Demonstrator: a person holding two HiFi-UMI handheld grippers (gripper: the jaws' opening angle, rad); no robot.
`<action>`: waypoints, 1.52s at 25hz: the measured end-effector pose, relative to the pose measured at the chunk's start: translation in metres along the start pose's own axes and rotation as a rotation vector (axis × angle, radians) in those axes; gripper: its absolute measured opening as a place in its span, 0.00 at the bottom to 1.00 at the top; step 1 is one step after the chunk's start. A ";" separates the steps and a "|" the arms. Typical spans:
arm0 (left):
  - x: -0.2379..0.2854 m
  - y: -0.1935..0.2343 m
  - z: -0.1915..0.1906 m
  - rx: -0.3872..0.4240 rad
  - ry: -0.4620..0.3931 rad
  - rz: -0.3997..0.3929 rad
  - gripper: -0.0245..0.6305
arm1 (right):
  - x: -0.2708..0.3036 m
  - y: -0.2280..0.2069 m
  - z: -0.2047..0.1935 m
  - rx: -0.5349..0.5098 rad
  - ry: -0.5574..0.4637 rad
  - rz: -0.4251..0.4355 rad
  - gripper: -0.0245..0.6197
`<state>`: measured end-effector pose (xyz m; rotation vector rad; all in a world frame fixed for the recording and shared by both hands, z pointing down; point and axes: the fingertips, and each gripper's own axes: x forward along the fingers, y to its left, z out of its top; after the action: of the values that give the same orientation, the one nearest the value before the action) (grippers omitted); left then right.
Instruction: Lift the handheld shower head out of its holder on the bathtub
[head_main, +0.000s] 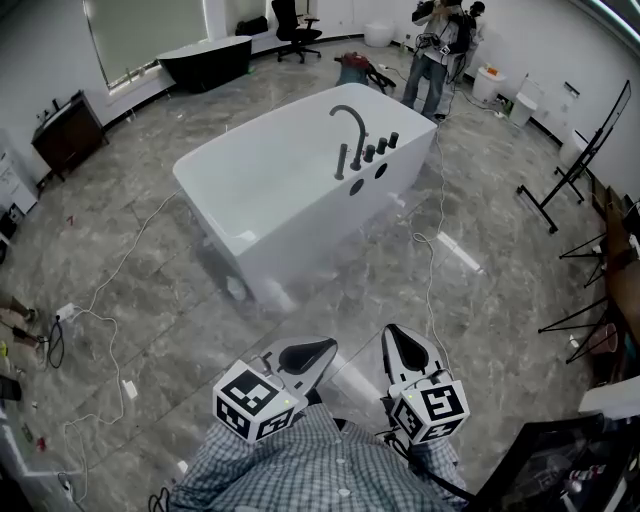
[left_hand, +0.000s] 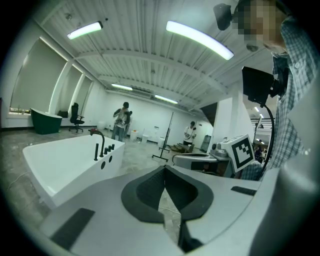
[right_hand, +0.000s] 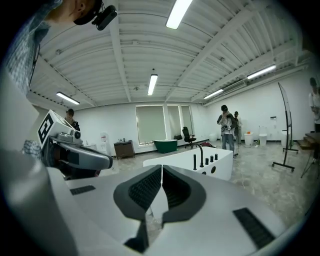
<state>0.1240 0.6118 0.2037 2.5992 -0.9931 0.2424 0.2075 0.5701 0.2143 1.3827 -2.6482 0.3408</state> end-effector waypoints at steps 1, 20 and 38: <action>0.002 0.001 -0.001 0.001 0.002 0.000 0.04 | 0.000 -0.001 0.000 0.003 0.000 -0.001 0.07; 0.060 0.130 0.035 -0.042 0.012 0.021 0.04 | 0.115 -0.050 0.032 0.016 -0.005 -0.018 0.07; 0.115 0.300 0.097 -0.017 0.016 -0.040 0.04 | 0.290 -0.089 0.071 0.065 -0.003 -0.069 0.07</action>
<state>0.0109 0.2962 0.2232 2.5949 -0.9320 0.2436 0.1144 0.2728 0.2223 1.4902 -2.6067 0.4201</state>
